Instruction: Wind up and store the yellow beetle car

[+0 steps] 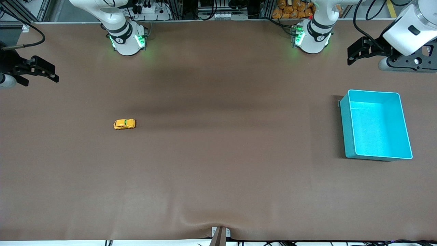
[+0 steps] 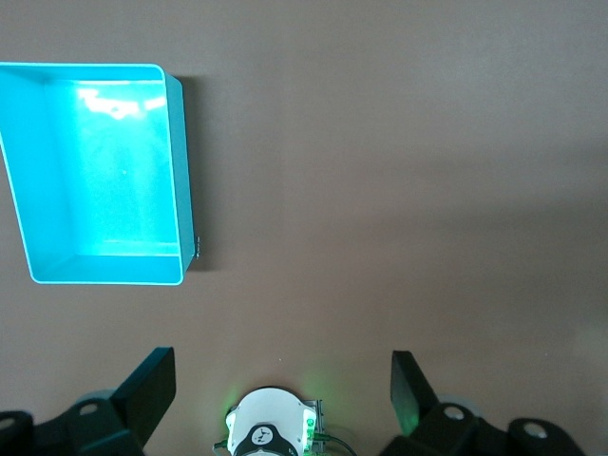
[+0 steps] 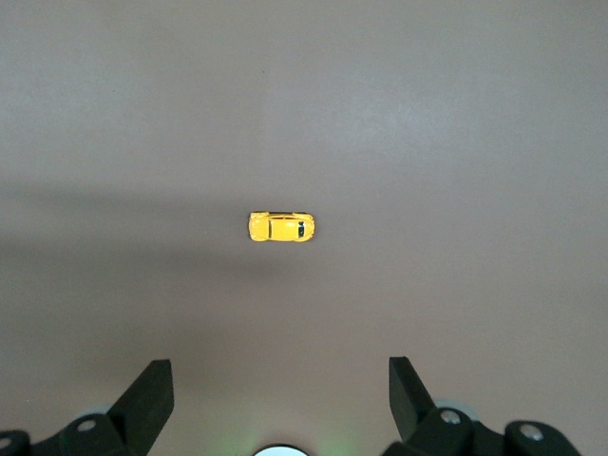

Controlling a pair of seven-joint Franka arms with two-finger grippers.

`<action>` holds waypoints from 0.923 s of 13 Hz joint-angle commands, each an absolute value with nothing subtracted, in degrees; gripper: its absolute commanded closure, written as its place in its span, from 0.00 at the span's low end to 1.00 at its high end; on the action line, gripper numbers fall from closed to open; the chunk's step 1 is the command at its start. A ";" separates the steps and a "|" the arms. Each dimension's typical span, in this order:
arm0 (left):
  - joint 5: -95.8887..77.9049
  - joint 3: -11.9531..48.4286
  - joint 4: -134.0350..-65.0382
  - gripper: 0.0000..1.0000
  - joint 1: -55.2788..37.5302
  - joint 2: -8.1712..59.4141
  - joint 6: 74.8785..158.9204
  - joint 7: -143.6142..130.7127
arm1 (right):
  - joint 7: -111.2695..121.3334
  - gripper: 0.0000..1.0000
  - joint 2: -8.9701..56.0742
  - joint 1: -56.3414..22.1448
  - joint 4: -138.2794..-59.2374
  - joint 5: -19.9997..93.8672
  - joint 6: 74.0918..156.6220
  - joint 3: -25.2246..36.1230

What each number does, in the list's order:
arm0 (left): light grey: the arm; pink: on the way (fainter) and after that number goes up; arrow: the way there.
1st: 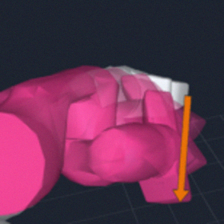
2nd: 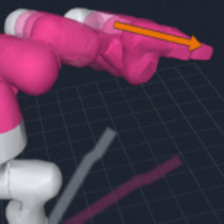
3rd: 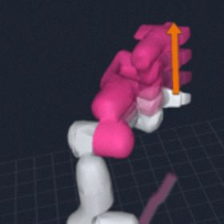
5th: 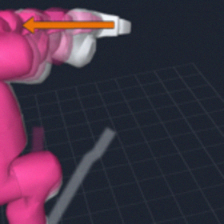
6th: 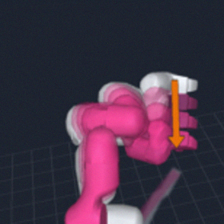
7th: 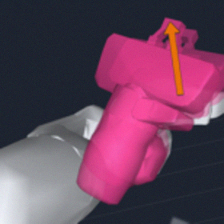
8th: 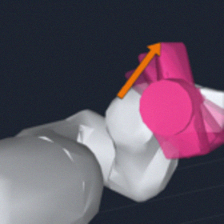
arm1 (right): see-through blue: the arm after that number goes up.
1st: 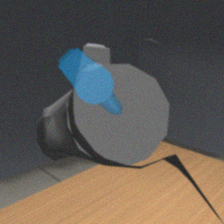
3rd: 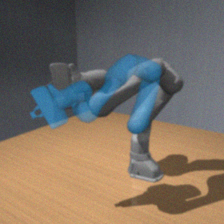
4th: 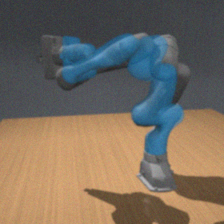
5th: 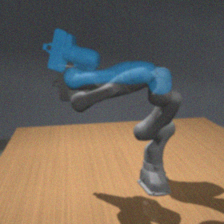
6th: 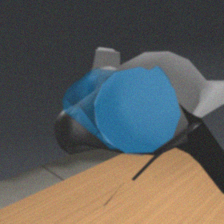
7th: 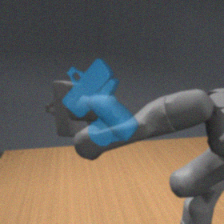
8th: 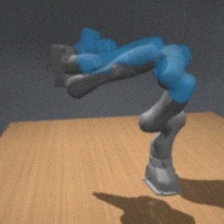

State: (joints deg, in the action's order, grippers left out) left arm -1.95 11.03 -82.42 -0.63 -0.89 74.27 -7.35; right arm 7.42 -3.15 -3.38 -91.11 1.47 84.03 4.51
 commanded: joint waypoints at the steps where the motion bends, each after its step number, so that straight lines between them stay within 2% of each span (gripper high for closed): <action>1: -2.38 10.99 -82.18 0.00 -0.35 -1.32 73.39 -7.82 | 7.21 0.00 -3.78 -4.22 -90.79 2.37 83.23 5.36; 9: -1.33 10.46 -82.18 0.00 -0.18 -1.41 73.30 -8.09 | 7.56 0.00 -3.60 -4.39 -91.05 2.29 84.11 5.19; 12: 1.05 10.63 -82.18 0.00 -0.18 -2.02 73.30 -7.65 | 14.01 0.00 -3.43 -4.83 -94.90 1.67 87.78 4.83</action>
State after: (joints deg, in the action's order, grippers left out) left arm -0.39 10.47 -82.38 -0.30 -0.98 74.17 -7.35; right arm 9.37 -3.07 -4.01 -91.71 1.47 85.22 4.43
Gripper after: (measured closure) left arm 0.000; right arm 0.000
